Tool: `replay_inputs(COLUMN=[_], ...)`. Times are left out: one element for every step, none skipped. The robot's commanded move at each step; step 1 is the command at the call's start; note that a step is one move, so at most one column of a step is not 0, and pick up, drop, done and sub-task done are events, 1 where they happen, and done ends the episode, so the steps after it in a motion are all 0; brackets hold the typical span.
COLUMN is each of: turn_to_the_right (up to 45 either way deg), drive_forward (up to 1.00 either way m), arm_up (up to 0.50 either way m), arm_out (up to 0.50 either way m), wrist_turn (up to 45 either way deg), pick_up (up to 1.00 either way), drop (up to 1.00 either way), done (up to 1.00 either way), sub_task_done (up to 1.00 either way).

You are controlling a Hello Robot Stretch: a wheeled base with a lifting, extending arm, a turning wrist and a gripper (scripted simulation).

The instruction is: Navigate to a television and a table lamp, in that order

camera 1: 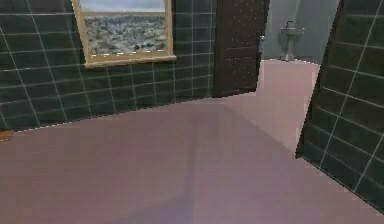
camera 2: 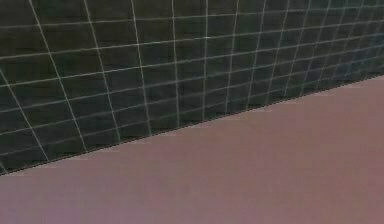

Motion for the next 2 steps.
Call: replay_inputs(turn_to_the_right=[12.0,3.0], drive_forward=[0.0,0.0], arm_up=[0.0,0.0], arm_out=[0.0,0.0], wrist_turn=[0.0,0.0], pick_up=[0.0,0.0], drop=[0.0,0.0], done=[0.0,0.0], sub_task_done=[0.0,0.0])
